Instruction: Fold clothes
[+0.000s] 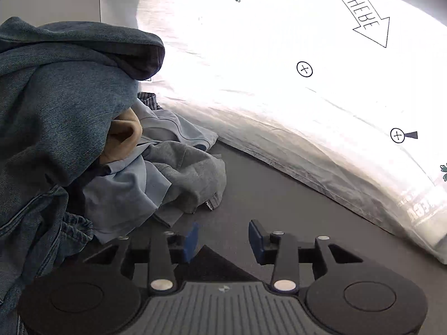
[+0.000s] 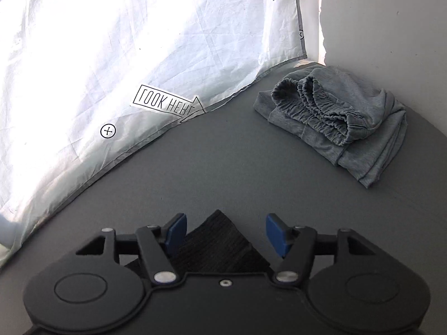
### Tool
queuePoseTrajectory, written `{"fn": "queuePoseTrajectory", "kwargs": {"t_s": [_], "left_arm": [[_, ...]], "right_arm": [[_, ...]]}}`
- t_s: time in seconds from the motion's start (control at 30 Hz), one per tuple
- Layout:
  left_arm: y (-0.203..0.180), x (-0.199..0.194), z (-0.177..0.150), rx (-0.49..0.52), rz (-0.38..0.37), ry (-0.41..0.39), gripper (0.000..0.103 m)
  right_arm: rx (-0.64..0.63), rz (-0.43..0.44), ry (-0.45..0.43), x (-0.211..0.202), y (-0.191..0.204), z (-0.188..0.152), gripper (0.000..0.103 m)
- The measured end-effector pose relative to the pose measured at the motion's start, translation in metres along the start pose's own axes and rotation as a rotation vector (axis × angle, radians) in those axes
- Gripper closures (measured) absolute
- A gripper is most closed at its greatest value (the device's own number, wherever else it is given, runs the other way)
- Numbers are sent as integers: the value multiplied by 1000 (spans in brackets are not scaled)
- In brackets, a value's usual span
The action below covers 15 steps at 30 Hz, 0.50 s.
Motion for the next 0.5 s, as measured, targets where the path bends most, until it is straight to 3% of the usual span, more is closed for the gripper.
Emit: {"fn": "queuePoseTrajectory", "kwargs": {"t_s": [0.1,0.17,0.27,0.4,0.5], "left_arm": [[0,-17,-24,-8,-43,26,44],[3,-29,-48,-16,-58,79,44],[-6,-57,-85,35,-154,144,43],[-45,-101,-128,273,-281,145,25],[-78,-123,-156,462,-360,109,24]], "right_arm": [[-49,0,22,-8,12,-35,33],[-60,12,60,-14,14,-66,34],[-119,30,87,-32,18,-112,38],[-227,22,111,-55,24,-157,38],[-318,52,107,-69,39,-174,35]]}}
Point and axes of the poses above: each gripper's, at about its wrist camera, not at the fingertips, and x roughly the way its jaws point, y to its left, z to its top, the point moved 5 cm from there along x, roughly the way its jaws point, and after that the axes turned 5 degrees about z, right-handed, at the moved point
